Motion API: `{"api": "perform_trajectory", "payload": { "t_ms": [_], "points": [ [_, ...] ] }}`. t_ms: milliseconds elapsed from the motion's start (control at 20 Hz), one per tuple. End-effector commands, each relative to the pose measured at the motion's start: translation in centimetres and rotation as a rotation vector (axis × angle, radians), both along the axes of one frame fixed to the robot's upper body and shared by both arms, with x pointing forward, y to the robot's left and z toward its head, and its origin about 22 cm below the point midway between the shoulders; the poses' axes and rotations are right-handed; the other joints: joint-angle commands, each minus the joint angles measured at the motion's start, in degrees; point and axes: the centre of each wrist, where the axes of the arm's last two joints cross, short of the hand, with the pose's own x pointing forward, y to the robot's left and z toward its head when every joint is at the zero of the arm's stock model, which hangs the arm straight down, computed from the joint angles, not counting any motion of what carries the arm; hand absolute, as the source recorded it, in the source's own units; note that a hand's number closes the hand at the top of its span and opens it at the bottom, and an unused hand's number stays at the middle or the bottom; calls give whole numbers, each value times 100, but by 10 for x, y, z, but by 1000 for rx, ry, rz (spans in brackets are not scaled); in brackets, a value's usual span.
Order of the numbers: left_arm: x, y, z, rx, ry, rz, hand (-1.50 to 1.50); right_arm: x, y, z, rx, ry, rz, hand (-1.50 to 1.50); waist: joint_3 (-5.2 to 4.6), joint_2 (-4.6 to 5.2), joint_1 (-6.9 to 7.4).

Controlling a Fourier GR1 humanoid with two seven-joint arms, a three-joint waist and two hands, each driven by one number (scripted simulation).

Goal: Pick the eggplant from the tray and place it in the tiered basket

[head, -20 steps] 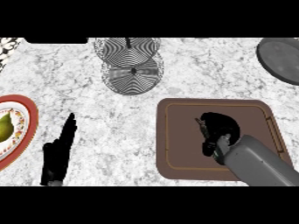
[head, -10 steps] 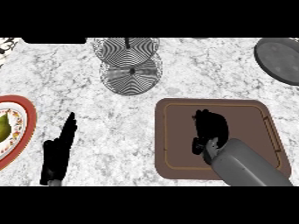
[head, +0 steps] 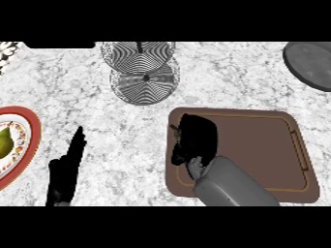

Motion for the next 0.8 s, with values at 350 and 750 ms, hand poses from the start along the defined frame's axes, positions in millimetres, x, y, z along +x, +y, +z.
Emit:
{"api": "perform_trajectory", "payload": {
  "t_ms": [350, 750],
  "points": [
    [6, 8, 2, 8, 34, 47, 0, -26, 9, 131, 343, -524, -236, 150, -9, -53, -158],
    [4, -4, 6, -16, 25, 4, 0, -51, 19, 210, 196, -686, -198, 150, -15, -33, 8]
  ]
}}
